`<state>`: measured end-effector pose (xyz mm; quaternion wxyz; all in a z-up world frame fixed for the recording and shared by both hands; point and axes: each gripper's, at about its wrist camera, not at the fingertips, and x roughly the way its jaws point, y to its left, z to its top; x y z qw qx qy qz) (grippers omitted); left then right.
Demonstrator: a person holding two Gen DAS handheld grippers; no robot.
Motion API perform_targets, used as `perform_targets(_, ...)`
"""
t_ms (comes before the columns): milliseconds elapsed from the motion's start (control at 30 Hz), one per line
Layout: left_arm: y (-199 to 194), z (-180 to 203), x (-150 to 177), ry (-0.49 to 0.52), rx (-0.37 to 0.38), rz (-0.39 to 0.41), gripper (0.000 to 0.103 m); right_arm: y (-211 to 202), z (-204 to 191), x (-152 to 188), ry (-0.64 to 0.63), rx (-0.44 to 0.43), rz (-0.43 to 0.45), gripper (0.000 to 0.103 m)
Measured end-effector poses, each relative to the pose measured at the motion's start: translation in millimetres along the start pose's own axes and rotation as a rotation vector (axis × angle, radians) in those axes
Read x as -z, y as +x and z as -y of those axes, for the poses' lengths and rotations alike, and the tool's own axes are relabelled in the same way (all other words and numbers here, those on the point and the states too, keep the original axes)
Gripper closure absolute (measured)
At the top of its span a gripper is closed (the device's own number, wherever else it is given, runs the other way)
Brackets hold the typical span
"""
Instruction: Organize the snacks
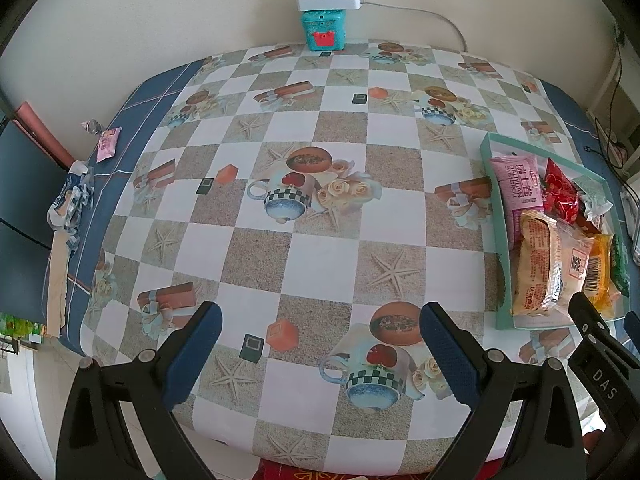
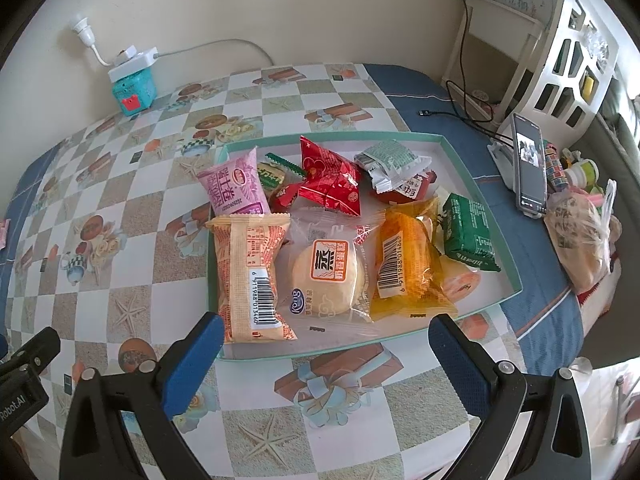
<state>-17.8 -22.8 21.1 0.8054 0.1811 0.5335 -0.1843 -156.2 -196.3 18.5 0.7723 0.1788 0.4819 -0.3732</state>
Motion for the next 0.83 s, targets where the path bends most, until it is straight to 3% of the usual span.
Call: perform_targets(833,-4.4,0.1,-1.1,-0.001,-0.008,0.026,0.004,0.3,-3.2,0.8,-0.005,0.004,-0.001,0.000)
